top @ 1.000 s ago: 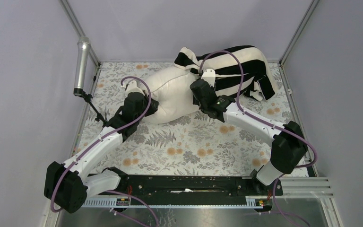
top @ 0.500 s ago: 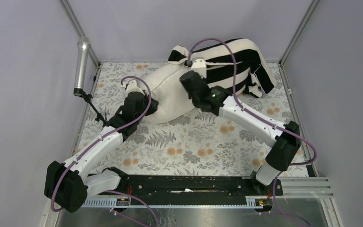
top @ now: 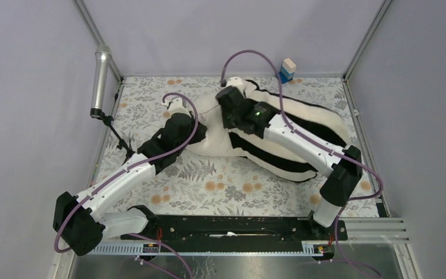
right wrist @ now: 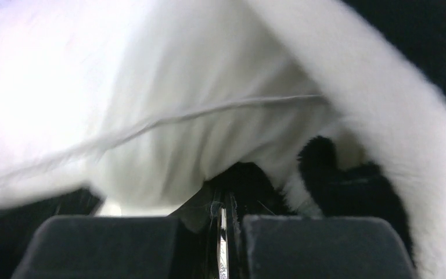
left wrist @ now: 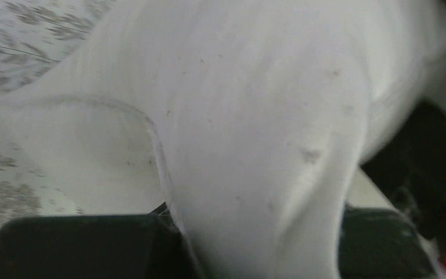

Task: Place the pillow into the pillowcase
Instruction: Stuff the pillow into the pillowcase.

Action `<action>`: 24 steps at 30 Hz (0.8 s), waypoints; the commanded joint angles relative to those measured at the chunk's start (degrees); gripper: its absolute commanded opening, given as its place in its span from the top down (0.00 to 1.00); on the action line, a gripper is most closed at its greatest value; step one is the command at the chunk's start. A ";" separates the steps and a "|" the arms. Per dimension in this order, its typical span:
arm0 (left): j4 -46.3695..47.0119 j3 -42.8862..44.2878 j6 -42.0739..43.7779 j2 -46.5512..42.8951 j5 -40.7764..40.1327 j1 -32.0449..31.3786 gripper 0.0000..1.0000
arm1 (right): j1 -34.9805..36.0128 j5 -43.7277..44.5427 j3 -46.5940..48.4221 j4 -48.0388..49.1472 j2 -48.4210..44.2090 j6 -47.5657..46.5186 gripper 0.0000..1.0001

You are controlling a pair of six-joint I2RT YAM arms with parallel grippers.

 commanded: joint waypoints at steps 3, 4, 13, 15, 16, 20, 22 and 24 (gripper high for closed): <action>1.71 8.87 -8.23 1.12 2.93 -11.01 1.00 | -11.79 -13.02 15.87 3.05 2.76 2.06 1.00; 0.10 9.78 -9.84 2.76 2.95 -11.19 1.00 | -11.86 -13.47 19.27 1.14 5.62 1.98 1.00; 2.91 4.92 -9.14 8.56 13.50 4.09 0.94 | -11.76 -23.25 9.48 9.37 11.16 7.30 1.00; 4.21 3.57 -6.57 10.30 15.71 8.19 0.94 | -11.79 -23.88 6.51 11.68 11.26 7.53 1.00; 4.39 3.39 -4.89 11.31 16.40 9.59 0.94 | -11.72 -24.09 5.89 12.05 11.51 7.29 1.00; 2.35 4.50 1.79 12.93 16.74 11.99 0.85 | -11.80 -24.07 3.42 12.78 11.00 6.03 1.00; 0.31 5.34 4.20 11.47 16.76 12.08 0.66 | -11.76 -24.13 2.30 13.12 10.12 5.65 1.00; -1.70 6.03 5.35 8.39 16.84 12.08 0.41 | -11.74 -23.52 1.90 12.87 9.18 5.12 1.00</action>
